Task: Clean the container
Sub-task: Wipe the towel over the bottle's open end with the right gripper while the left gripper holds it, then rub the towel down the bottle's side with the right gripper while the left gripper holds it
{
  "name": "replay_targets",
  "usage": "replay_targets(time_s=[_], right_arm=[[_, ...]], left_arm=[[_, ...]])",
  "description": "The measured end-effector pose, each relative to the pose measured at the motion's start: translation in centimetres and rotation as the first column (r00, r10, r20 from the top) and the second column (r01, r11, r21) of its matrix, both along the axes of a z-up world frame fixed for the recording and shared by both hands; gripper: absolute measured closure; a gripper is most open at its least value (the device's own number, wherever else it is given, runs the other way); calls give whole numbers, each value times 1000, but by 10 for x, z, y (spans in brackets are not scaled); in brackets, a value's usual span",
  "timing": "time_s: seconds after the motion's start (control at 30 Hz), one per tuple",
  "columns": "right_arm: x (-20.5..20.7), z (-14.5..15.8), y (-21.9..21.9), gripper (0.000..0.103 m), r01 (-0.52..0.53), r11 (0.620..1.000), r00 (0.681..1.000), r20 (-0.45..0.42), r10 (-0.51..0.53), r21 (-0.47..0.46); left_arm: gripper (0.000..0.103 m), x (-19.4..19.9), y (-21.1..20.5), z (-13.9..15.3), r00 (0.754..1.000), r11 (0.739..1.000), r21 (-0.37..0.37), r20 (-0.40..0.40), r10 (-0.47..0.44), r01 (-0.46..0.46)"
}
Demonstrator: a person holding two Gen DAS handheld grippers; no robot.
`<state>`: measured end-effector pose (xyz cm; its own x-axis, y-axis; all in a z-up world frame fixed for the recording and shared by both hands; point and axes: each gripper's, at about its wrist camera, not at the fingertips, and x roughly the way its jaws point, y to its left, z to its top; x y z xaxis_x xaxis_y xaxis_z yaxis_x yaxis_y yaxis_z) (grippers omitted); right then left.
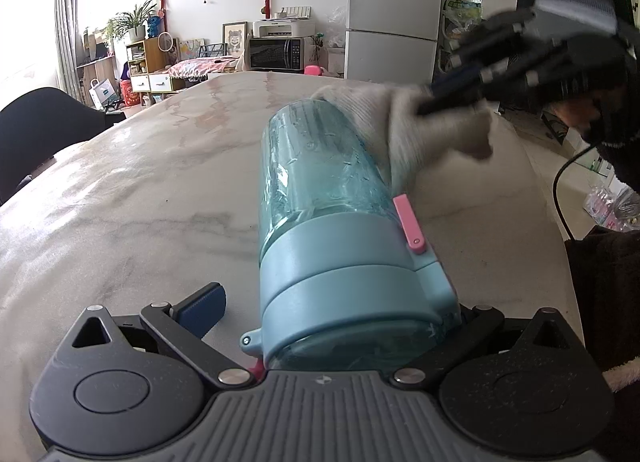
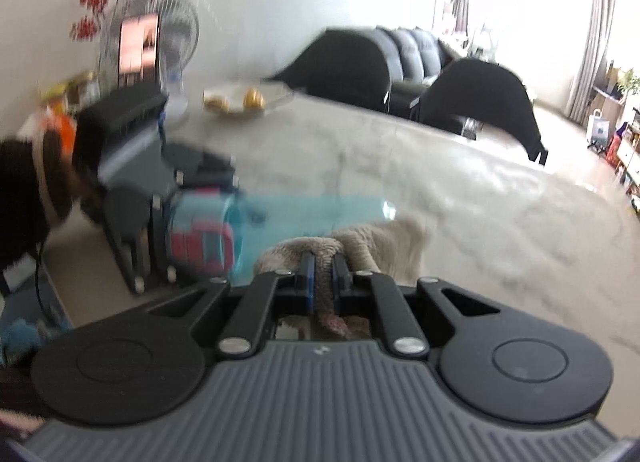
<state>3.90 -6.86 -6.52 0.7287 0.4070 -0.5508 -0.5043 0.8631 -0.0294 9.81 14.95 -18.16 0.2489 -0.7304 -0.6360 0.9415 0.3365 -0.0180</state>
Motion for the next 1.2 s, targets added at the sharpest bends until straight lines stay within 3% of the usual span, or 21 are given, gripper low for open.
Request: replay_targets(time_s=[0.2, 1.2], right_arm=[[16, 6, 14, 95, -30, 999, 999, 22, 29, 39], [9, -46, 8, 94, 36, 993, 991, -131, -21, 110]], left_arm=[[0, 3, -1, -1, 1000, 1000, 3, 4, 0, 0], [0, 5, -3, -2, 1000, 1000, 3, 4, 0, -1]])
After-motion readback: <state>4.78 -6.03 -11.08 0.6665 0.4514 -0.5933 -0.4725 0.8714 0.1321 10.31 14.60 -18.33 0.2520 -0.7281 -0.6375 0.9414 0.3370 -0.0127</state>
